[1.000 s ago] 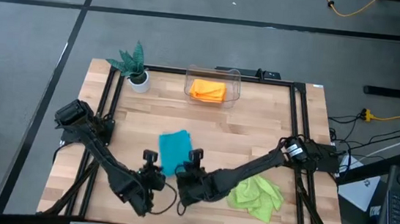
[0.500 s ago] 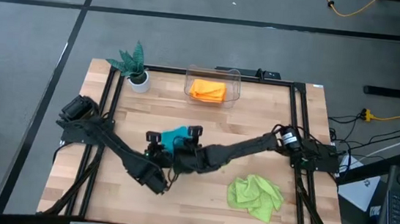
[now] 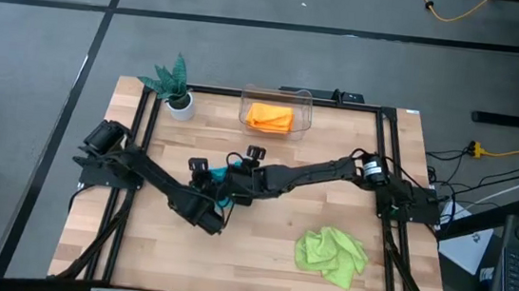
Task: Fold microfiber towels
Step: Fold the blue microfiber towel
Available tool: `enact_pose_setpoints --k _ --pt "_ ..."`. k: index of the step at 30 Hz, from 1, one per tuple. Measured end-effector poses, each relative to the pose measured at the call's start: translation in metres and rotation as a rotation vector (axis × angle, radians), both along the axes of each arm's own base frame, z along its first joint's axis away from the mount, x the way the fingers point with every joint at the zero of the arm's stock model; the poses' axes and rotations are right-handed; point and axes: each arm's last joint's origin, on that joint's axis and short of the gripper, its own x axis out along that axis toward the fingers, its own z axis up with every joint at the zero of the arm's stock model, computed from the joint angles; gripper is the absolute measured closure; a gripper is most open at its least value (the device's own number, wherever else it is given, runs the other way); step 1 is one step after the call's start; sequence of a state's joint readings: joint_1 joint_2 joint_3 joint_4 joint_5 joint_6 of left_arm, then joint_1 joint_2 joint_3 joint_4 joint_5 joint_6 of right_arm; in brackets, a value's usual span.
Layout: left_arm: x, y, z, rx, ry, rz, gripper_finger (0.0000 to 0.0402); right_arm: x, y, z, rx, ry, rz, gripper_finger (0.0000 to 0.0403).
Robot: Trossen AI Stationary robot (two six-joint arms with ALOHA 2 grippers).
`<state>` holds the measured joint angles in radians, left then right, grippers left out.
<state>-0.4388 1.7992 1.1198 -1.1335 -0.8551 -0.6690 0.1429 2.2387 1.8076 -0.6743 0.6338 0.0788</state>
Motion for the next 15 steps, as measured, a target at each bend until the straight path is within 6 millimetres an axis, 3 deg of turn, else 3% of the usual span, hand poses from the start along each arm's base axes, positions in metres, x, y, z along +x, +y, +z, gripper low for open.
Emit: enact_pose_setpoints --k 9,15 --pt "0.002 0.009 0.000 0.000 0.007 0.040 0.0269 0.001 -0.012 -0.001 0.038 0.011 -0.005 0.0226" --pt "-0.004 0.011 0.006 0.001 0.003 0.127 0.0257 -0.006 -0.013 0.007 0.076 0.073 0.013 0.0213"
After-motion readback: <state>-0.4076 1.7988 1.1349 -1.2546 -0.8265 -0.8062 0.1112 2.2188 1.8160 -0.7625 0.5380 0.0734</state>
